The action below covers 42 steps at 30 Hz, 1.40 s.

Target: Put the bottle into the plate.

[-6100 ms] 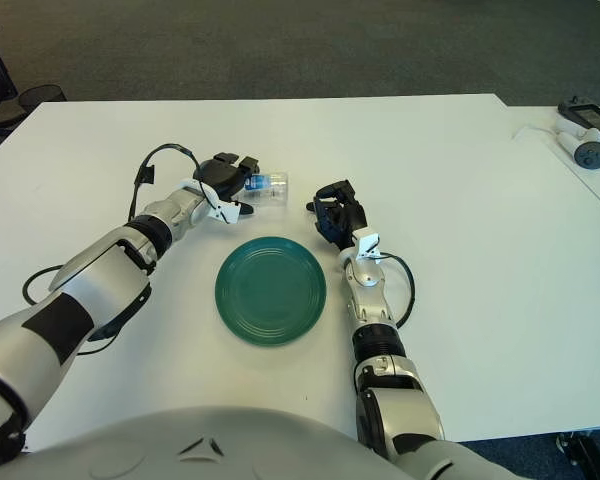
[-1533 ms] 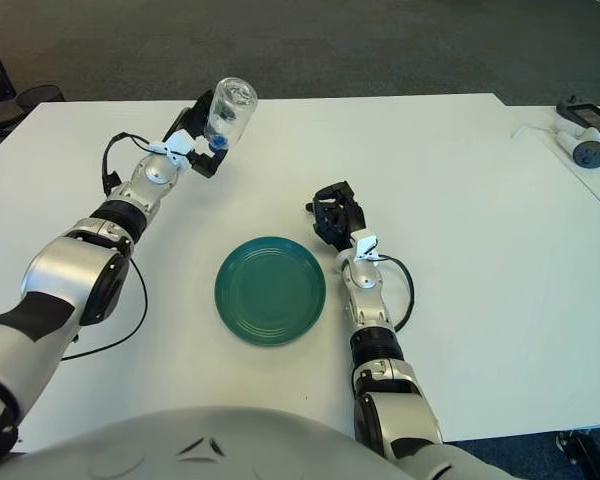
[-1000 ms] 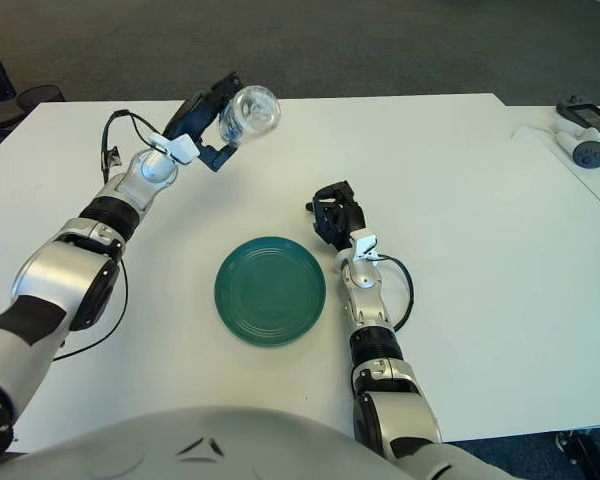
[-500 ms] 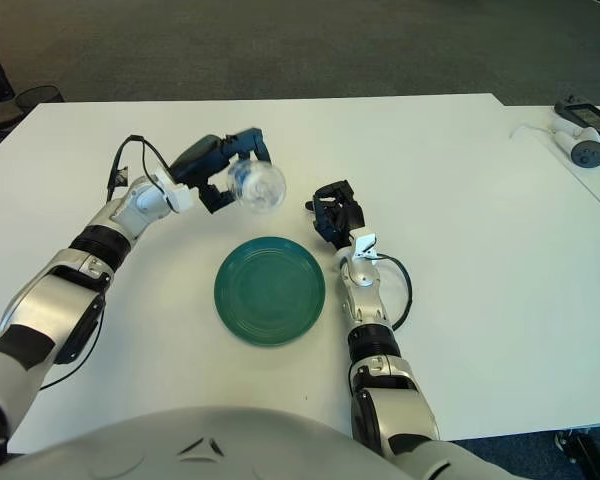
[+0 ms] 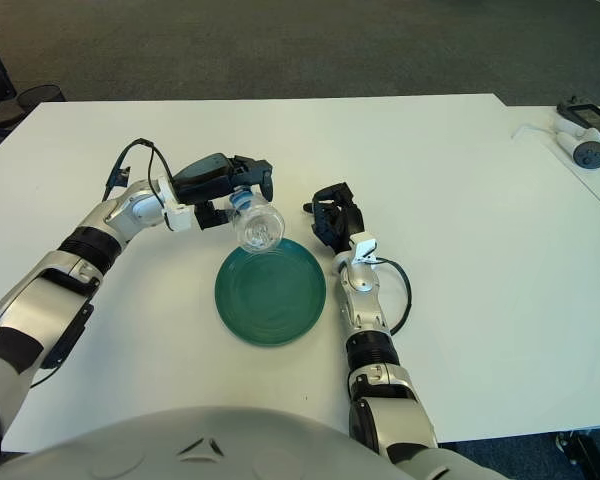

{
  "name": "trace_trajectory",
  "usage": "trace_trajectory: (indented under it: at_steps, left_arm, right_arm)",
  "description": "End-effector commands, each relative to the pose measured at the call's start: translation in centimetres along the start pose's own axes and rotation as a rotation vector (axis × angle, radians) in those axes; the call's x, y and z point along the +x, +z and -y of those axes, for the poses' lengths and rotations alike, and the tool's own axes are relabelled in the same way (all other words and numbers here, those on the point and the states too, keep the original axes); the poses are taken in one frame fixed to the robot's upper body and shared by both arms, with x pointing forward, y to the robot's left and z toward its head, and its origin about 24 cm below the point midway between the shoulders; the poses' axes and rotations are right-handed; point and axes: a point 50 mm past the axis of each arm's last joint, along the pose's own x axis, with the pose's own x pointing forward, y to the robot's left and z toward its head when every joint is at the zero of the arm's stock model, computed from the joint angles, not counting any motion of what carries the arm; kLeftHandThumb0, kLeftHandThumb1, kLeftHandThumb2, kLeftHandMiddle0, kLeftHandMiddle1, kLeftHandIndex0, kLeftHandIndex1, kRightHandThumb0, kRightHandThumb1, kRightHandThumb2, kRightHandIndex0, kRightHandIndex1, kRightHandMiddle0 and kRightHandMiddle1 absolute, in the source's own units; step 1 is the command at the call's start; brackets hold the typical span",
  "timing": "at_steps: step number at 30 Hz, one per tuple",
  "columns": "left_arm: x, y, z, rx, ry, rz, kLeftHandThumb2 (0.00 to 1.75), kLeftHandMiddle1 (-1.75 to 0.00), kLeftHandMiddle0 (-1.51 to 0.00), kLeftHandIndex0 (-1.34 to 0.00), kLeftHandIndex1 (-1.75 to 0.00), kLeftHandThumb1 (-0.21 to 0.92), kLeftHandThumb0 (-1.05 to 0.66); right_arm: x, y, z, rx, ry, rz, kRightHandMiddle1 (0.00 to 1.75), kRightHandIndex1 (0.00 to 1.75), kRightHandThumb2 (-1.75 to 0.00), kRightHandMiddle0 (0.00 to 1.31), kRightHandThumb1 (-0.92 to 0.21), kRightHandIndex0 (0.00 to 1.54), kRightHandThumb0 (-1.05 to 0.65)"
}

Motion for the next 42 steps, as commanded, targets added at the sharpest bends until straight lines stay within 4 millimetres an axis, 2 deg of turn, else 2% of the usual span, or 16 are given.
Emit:
trace_trajectory:
  at_steps: [1,8,16,27,37,42]
  left_arm:
    - [-0.6,0.2,1.2,0.007,-0.069,0.008,1.58,-1.65,-0.83,-0.58,-1.75,0.06,0.00]
    - [-0.7,0.3,1.7,0.037,-0.115,0.023,1.59,-1.66,-0.83,-0.58,-1.75,0.06,0.00]
    - [-0.6,0.6,2.3,0.025,-0.141,0.030,1.60,-1.67,-0.83,-0.59,-1.75,0.05,0.00]
    - [0.1,1.7,2.8,0.013,-0.155,0.089,1.59,-1.64,-0.84,-0.59,-1.75,0.05,0.00]
    - [0.5,2.3,2.6,0.083,-0.174,0.140,1.58,-1.63,-0.85,-0.58,-1.75,0.06,0.00]
    - [0.6,2.6,2.8,0.176,-0.125,0.147,1.58,-1.64,-0.84,-0.58,-1.75,0.06,0.00]
  right_arm:
    - [-1.4,-3.0,0.5,-0.005,-0.022,-0.158,1.72,1.17,-0.66,0.28,-0.80,0.36,-0.36]
    - [-1.2,-3.1,0.5,0.006,-0.030,-0.174,1.72,1.16,-0.64,0.27,-0.82,0.36,-0.36]
    - [-1.0,-3.3,0.6,0.022,-0.035,-0.184,1.71,1.11,-0.53,0.24,-0.89,0.38,-0.35]
    - [-1.0,-3.2,0.6,0.030,-0.037,-0.176,1.71,1.12,-0.50,0.24,-0.91,0.39,-0.35]
    - [-0.9,-3.2,0.6,0.027,-0.046,-0.172,1.70,1.12,-0.50,0.25,-0.91,0.39,-0.35]
    - [-0.9,-3.3,0.7,0.038,-0.047,-0.172,1.70,1.12,-0.48,0.25,-0.92,0.41,-0.35]
